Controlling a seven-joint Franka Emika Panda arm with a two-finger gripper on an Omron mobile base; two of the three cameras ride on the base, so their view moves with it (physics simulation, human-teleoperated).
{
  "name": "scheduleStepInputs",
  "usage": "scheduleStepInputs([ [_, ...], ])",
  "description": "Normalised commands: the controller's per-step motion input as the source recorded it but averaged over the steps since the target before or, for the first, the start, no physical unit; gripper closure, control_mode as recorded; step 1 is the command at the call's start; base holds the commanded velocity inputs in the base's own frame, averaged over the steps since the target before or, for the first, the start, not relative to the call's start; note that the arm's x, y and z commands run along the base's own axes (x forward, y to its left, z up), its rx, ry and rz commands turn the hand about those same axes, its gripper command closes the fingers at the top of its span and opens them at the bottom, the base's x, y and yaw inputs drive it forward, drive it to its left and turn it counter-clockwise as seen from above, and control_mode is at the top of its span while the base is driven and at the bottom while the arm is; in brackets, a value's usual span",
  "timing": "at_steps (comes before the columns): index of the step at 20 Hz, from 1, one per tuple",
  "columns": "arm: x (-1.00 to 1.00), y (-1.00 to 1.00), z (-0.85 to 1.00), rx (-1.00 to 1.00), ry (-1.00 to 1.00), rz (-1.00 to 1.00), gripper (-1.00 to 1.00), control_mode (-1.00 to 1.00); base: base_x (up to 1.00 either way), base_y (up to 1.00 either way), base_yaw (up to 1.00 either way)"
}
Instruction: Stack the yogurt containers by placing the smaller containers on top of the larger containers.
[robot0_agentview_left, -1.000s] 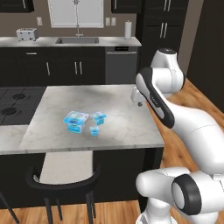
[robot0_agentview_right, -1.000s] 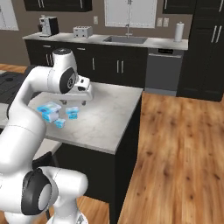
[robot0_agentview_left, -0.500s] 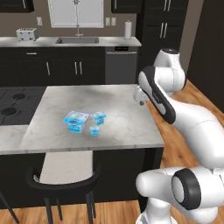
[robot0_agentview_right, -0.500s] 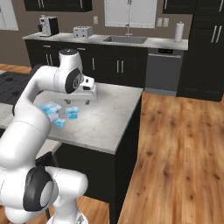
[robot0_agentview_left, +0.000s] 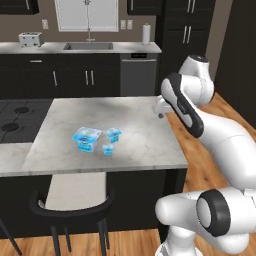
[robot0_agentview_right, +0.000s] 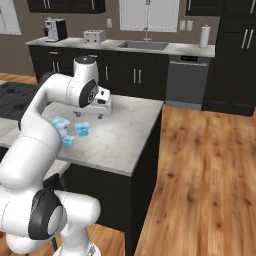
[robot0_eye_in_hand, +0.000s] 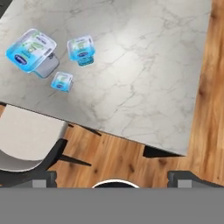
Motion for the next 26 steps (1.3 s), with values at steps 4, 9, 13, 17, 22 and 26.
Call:
scheduleStepInputs([
  [4, 0.07, 0.54, -0.01, -0.01, 0.0, 0.0, -1.0, -1.0, 0.0, 0.0, 0.0],
  [9, 0.14, 0.69, -0.01, -0.05, 0.0, 0.01, -1.0, -1.0, 0.0, 0.0, 0.0],
  [13, 0.0, 0.05, 0.0, 0.0, -0.02, 0.0, -1.0, -1.0, 0.0, 0.0, 0.0],
  [17, 0.0, -0.22, 0.0, 0.0, -0.01, 0.0, -1.0, -1.0, 0.0, 0.0, 0.0],
  [22, 0.0, -0.07, 0.0, 0.05, 0.0, 0.0, -1.0, -1.0, 0.0, 0.0, 0.0],
  [26, 0.0, 0.0, 0.0, 0.13, 0.02, 0.03, -1.0, -1.0, 0.0, 0.0, 0.0],
])
